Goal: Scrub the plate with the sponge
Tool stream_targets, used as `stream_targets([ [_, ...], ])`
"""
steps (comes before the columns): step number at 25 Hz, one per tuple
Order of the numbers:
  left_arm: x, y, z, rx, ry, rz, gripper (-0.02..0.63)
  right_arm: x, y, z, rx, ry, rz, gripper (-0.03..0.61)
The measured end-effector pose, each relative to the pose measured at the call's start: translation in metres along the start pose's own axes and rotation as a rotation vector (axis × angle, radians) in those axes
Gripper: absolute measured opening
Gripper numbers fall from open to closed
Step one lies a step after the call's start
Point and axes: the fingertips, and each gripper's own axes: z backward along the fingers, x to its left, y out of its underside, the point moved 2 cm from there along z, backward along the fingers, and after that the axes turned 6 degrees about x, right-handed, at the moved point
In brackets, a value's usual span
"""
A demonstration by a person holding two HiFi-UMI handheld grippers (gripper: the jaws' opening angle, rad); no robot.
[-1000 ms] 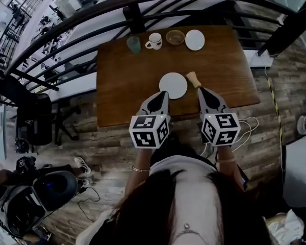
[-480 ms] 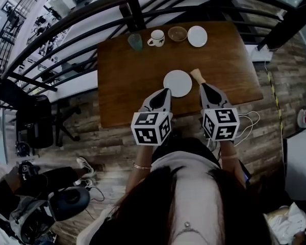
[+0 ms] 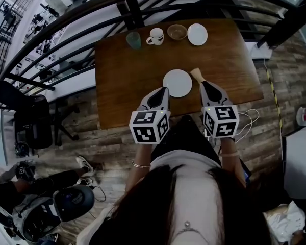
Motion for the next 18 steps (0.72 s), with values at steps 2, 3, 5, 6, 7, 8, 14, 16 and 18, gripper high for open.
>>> stream_targets([
  [2,0.004,-0.001,-0.004,0.001,-0.004,0.007,0.009,-0.003,0.002,-0.005,0.014,0.0,0.004,0.038],
  [3,0.006,-0.001,-0.006,0.0,-0.006,0.012,0.009,-0.005,0.004,-0.008,0.019,-0.001,0.002,0.038],
  [5,0.008,-0.001,-0.012,0.001,-0.015,0.019,0.009,-0.011,0.006,-0.013,0.028,-0.004,-0.002,0.038],
  [6,0.009,-0.001,-0.015,0.002,-0.02,0.021,0.009,-0.014,0.007,-0.016,0.034,-0.006,-0.001,0.038],
  [7,0.009,-0.002,-0.018,0.003,-0.024,0.023,0.009,-0.017,0.008,-0.019,0.041,-0.008,0.002,0.039],
  [8,0.009,-0.003,-0.02,0.004,-0.028,0.024,0.009,-0.02,0.009,-0.022,0.048,-0.011,0.005,0.039],
  [14,0.01,-0.008,-0.035,0.009,-0.043,0.04,0.009,-0.033,0.014,-0.042,0.099,-0.033,0.034,0.04],
  [16,0.012,-0.009,-0.041,0.013,-0.049,0.044,0.009,-0.037,0.017,-0.049,0.118,-0.043,0.04,0.04],
  [18,0.013,-0.01,-0.047,0.017,-0.056,0.051,0.009,-0.04,0.019,-0.055,0.132,-0.058,0.04,0.04],
])
